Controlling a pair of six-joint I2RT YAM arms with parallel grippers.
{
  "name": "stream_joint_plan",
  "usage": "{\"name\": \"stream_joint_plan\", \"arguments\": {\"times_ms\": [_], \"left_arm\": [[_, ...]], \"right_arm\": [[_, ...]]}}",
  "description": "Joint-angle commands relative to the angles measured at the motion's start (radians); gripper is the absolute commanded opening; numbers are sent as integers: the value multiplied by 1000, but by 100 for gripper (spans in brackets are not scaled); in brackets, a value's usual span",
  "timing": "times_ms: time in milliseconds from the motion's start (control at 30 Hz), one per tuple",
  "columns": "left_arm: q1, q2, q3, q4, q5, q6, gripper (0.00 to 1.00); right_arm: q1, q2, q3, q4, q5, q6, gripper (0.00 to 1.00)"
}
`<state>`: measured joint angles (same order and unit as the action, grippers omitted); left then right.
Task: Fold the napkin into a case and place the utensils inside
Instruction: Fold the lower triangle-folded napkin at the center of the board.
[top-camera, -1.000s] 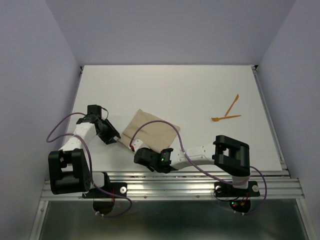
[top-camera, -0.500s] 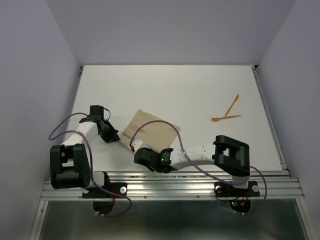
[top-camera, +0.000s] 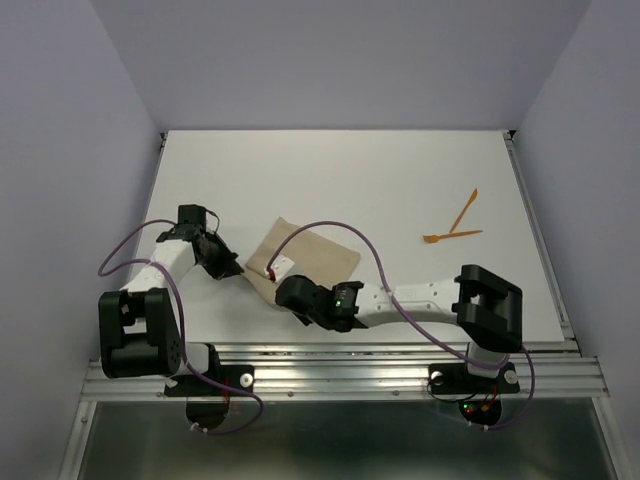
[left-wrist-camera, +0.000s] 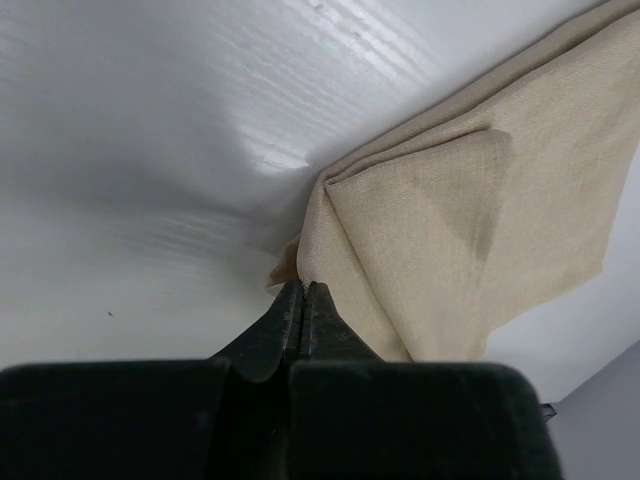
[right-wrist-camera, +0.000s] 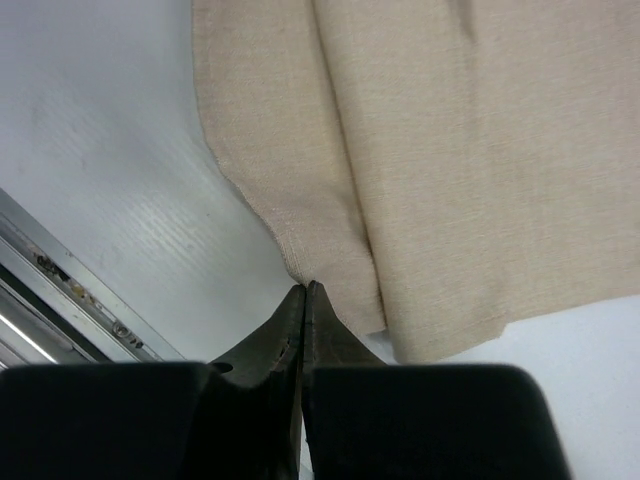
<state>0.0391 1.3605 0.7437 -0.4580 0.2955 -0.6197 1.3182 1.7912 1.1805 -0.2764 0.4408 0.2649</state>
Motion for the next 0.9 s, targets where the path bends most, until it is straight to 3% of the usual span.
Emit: {"name": "stream_joint_plan", "arguments": {"times_ms": [0, 867], "left_arm": [[-5, 9, 72, -11, 40, -2, 0], [-34, 186, 289, -37, 94, -34, 0]], "right_arm": [[-33, -68, -12, 58, -5, -16, 1], [-258, -76, -76, 94, -361, 45, 1]]}}
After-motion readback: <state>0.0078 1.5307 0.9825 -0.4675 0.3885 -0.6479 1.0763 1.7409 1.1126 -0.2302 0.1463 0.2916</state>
